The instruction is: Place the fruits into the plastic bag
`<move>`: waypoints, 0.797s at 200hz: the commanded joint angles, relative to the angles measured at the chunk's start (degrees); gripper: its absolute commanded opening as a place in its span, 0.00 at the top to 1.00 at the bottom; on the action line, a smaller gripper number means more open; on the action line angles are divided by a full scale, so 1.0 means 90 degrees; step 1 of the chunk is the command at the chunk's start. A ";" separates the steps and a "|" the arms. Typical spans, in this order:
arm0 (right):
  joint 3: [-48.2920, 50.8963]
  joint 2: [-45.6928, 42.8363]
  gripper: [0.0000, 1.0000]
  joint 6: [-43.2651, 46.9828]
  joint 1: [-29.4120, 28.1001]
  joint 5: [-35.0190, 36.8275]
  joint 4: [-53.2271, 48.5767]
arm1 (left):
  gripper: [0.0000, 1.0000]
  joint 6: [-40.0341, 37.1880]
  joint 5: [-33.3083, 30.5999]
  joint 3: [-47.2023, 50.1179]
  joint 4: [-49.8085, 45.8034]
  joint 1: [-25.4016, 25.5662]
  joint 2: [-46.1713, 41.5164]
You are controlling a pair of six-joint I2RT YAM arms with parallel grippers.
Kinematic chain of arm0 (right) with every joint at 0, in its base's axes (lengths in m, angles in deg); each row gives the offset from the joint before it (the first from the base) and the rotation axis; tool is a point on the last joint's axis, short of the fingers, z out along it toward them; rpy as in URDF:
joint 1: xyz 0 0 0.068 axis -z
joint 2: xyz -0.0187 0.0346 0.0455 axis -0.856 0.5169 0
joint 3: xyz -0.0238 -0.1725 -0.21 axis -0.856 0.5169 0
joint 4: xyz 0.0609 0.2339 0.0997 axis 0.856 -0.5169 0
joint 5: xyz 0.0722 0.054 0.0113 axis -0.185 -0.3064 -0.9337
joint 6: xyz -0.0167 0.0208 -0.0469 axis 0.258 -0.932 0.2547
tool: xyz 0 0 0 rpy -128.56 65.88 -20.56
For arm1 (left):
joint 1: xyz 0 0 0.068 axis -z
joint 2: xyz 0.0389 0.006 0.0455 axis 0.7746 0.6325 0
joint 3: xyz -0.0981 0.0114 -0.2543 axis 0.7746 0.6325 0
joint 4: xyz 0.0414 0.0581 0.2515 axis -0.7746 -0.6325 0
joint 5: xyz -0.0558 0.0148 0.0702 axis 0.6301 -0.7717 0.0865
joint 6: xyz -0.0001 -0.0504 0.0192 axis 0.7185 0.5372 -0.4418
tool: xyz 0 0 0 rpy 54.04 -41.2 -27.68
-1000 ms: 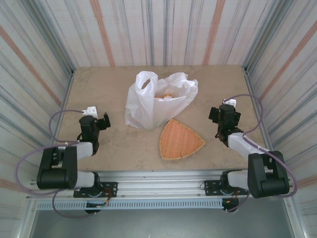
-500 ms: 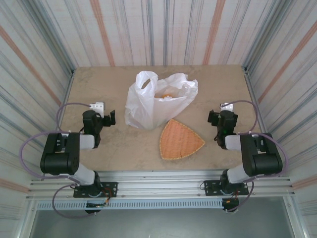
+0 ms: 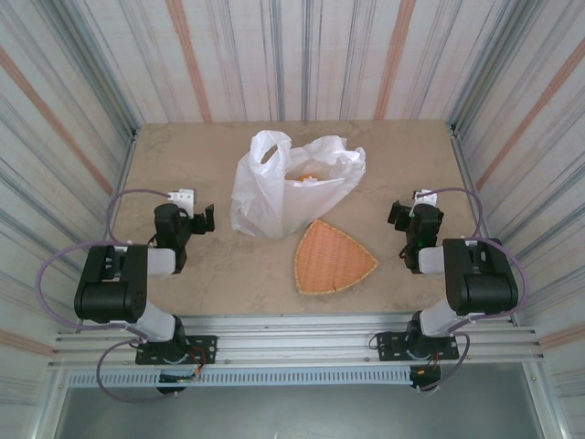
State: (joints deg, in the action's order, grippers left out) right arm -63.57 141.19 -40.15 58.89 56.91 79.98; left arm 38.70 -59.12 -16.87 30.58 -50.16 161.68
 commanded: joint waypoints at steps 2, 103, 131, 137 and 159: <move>-0.0117 0.0000 0.01 -0.0115 0.0011 -0.0114 0.0062 | 0.01 -0.0164 -0.0117 -0.0066 0.0001 0.0034 -0.0096; -0.0117 -0.0001 0.01 -0.0118 0.0013 -0.0116 0.0069 | 0.01 -0.0191 -0.0216 -0.0047 0.0016 0.0090 -0.0105; -0.0118 0.0001 0.01 -0.0111 0.0017 -0.0114 0.0070 | 0.01 -0.0204 -0.0243 -0.0046 0.0024 0.0101 -0.0106; -0.0117 -0.0003 0.01 -0.0112 0.0015 -0.0114 0.0072 | 0.01 -0.0204 -0.0252 -0.0046 0.0024 0.0111 -0.0106; -0.0116 -0.0005 0.01 -0.0110 0.0011 -0.0114 0.0070 | 0.01 -0.0209 -0.0261 -0.0046 0.0023 0.0115 -0.0106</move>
State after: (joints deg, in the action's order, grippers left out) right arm -63.60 141.19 -40.15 58.91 56.34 80.00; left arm 38.40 -60.41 -16.87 30.56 -49.51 161.68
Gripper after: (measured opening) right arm 0.989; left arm 0.985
